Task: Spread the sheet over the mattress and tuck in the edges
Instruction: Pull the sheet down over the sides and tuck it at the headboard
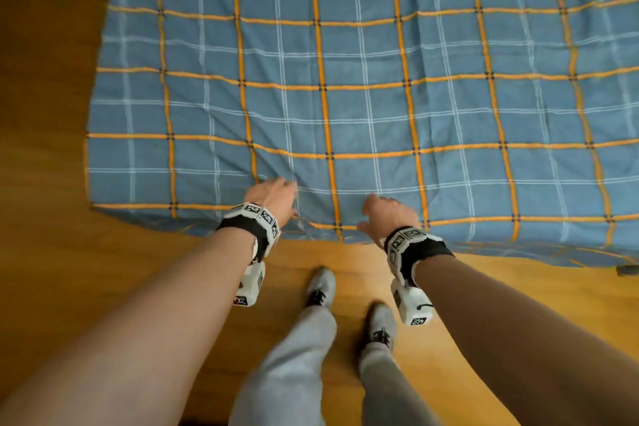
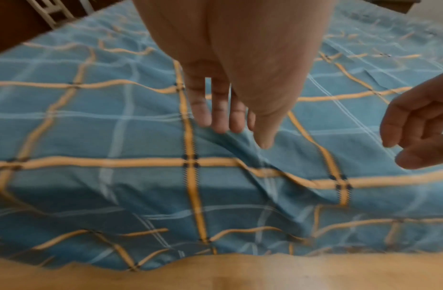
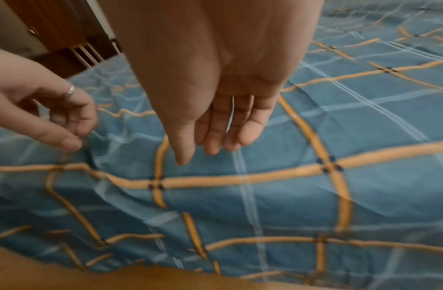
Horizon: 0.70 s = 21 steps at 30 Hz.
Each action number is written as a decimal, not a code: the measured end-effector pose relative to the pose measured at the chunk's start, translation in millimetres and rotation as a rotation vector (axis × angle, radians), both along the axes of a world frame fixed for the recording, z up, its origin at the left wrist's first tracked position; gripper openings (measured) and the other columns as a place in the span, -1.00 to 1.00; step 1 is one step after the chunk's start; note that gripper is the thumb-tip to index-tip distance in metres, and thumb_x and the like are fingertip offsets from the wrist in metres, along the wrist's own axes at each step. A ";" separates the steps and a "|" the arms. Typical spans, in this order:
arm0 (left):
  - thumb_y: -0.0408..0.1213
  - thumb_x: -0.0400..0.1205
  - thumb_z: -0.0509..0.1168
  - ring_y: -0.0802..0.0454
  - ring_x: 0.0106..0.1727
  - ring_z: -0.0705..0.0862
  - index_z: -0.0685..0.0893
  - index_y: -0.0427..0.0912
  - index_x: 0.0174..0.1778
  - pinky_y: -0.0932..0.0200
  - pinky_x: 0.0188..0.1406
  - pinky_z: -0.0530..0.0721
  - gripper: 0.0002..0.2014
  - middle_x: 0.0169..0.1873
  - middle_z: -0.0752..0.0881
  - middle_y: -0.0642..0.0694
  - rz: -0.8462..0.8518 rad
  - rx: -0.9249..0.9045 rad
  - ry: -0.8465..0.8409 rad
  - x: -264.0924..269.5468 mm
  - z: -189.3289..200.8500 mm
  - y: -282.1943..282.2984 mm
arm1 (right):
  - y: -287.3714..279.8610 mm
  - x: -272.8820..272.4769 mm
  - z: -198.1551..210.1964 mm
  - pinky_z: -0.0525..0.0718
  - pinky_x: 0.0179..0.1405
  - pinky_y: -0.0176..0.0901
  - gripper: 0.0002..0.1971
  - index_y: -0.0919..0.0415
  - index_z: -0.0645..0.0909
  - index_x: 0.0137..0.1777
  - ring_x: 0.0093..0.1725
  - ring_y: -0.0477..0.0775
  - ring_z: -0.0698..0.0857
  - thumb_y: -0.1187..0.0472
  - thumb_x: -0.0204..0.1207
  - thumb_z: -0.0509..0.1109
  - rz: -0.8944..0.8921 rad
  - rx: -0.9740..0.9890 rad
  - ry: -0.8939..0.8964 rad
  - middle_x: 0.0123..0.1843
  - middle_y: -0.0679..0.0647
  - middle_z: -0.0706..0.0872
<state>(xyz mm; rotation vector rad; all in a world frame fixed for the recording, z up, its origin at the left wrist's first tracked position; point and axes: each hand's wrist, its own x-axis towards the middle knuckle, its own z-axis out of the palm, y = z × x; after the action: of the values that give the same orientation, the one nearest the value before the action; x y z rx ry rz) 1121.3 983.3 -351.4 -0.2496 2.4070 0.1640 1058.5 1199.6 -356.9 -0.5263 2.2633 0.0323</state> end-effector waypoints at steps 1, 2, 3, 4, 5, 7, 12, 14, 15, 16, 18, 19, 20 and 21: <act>-0.10 0.59 0.38 -0.17 0.24 0.62 0.52 -0.10 0.20 -0.09 0.04 0.66 -0.68 0.17 0.60 -0.12 0.026 -0.031 0.034 3.3 4.9 -16.7 | -16.0 2.2 4.5 0.63 0.08 0.04 -0.61 0.08 0.52 0.29 0.28 0.20 0.63 -0.06 0.54 0.42 0.005 -0.040 -0.011 0.22 0.10 0.69; -0.11 0.57 0.40 -0.17 0.27 0.59 0.50 -0.11 0.23 -0.11 0.04 0.65 -0.63 0.19 0.57 -0.13 0.053 -0.062 0.045 6.2 7.8 -33.4 | -33.5 5.1 7.4 0.62 0.13 0.04 -0.61 0.05 0.53 0.30 0.31 0.18 0.61 -0.07 0.53 0.43 0.013 -0.075 -0.031 0.24 0.08 0.68; -0.11 0.55 0.43 -0.17 0.29 0.57 0.47 -0.13 0.27 -0.12 0.05 0.65 -0.57 0.21 0.55 -0.14 0.078 -0.094 0.037 9.5 8.6 -50.4 | -51.9 9.1 9.1 0.61 0.16 0.05 -0.59 0.03 0.53 0.31 0.34 0.17 0.59 -0.07 0.53 0.43 0.026 -0.115 -0.047 0.27 0.07 0.66; -0.11 0.53 0.45 -0.16 0.30 0.56 0.45 -0.14 0.30 -0.13 0.07 0.66 -0.52 0.24 0.53 -0.14 0.092 -0.127 0.018 13.4 7.1 -69.0 | -72.2 13.3 7.9 0.61 0.18 0.05 -0.57 0.03 0.52 0.34 0.36 0.17 0.57 -0.08 0.53 0.44 0.035 -0.139 -0.060 0.29 0.07 0.64; -0.12 0.52 0.46 -0.15 0.32 0.55 0.43 -0.16 0.33 -0.13 0.08 0.66 -0.48 0.26 0.51 -0.15 0.094 -0.153 -0.007 17.5 5.0 -87.9 | -92.8 18.3 5.4 0.61 0.20 0.06 -0.54 0.04 0.50 0.36 0.37 0.18 0.56 -0.09 0.52 0.44 0.043 -0.160 -0.068 0.31 0.08 0.62; -0.08 0.49 0.49 -0.14 0.36 0.53 0.42 -0.17 0.37 -0.12 0.10 0.64 -0.40 0.29 0.50 -0.15 0.078 -0.182 -0.067 27.0 -4.4 -129.5 | -136.9 27.7 -3.8 0.61 0.24 0.07 -0.48 0.06 0.49 0.40 0.40 0.20 0.53 -0.10 0.50 0.45 0.056 -0.183 -0.074 0.34 0.11 0.60; -0.04 0.55 0.45 -0.16 0.32 0.53 0.57 -0.19 0.23 -0.11 0.15 0.59 -0.57 0.20 0.55 -0.14 0.020 -0.055 -0.076 42.8 -38.2 -235.7 | -249.0 53.3 -44.1 0.65 0.19 0.09 -0.49 0.09 0.53 0.35 0.37 0.20 0.57 -0.08 0.45 0.49 0.045 -0.134 -0.020 0.32 0.08 0.61; -0.03 0.64 0.34 -0.15 0.26 0.55 0.63 -0.20 0.14 -0.09 0.13 0.59 -0.68 0.12 0.56 -0.14 -0.088 0.032 -0.060 48.9 -49.9 -260.1 | -284.7 60.6 -53.2 0.69 0.03 0.03 -0.72 0.08 0.63 0.21 0.24 0.21 0.69 0.09 0.52 0.41 0.039 -0.065 0.054 0.20 0.08 0.71; -0.05 0.67 0.29 -0.15 0.23 0.56 0.63 -0.21 0.13 -0.08 0.11 0.59 -0.71 0.10 0.56 -0.14 -0.141 0.065 -0.057 49.6 -52.2 -265.9 | -296.7 60.7 -53.6 0.68 -0.03 0.00 -0.80 0.08 0.68 0.14 0.16 0.22 0.75 0.16 0.55 0.36 0.038 -0.002 0.074 0.14 0.09 0.76; -0.08 0.70 0.25 -0.15 0.21 0.57 0.62 -0.21 0.14 -0.07 0.10 0.59 -0.73 0.10 0.55 -0.14 -0.189 0.093 -0.064 49.6 -53.6 -268.5 | -304.3 60.1 -52.5 0.68 -0.07 -0.01 -0.81 0.09 0.70 0.11 0.11 0.24 0.77 0.20 0.57 0.32 0.038 0.055 0.068 0.11 0.11 0.78; -0.15 0.72 0.24 -0.15 0.18 0.60 0.65 -0.21 0.12 -0.06 0.07 0.63 -0.78 0.09 0.57 -0.14 -0.307 0.143 -0.109 49.9 -48.9 -269.0 | -309.7 61.7 -45.9 0.67 -0.05 0.01 -0.78 0.13 0.70 0.14 0.12 0.27 0.77 0.22 0.60 0.27 0.046 0.123 0.011 0.13 0.15 0.78; -0.18 0.71 0.24 -0.17 0.12 0.64 0.68 -0.20 0.04 -0.05 0.01 0.66 -0.82 0.06 0.62 -0.16 -0.364 0.148 -0.158 51.3 -44.5 -269.8 | -310.2 65.6 -41.9 0.65 -0.05 -0.01 -0.77 0.14 0.70 0.13 0.12 0.26 0.76 0.22 0.60 0.25 0.067 0.143 -0.031 0.14 0.15 0.77; -0.21 0.69 0.24 -0.19 0.04 0.69 0.68 -0.18 -0.12 -0.02 -0.08 0.68 -0.83 0.00 0.67 -0.19 -0.414 0.144 -0.216 54.1 -39.7 -272.3 | -310.7 73.5 -38.1 0.63 -0.07 -0.03 -0.78 0.13 0.70 0.12 0.12 0.25 0.76 0.20 0.60 0.25 0.083 0.165 -0.078 0.14 0.15 0.77; -0.23 0.65 0.25 -0.20 -0.03 0.72 0.62 -0.16 -0.27 0.00 -0.15 0.68 -0.81 -0.08 0.71 -0.22 -0.454 0.135 -0.280 57.9 -34.4 -276.2 | -310.5 83.5 -33.9 0.60 -0.08 -0.04 -0.79 0.10 0.71 0.10 0.11 0.24 0.76 0.16 0.59 0.27 0.084 0.178 -0.120 0.14 0.13 0.77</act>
<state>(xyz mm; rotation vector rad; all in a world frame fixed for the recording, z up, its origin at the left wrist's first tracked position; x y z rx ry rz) 1179.2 707.1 -385.8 0.3167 2.1005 0.0752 1142.0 889.1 -390.8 -0.5135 2.0968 0.2358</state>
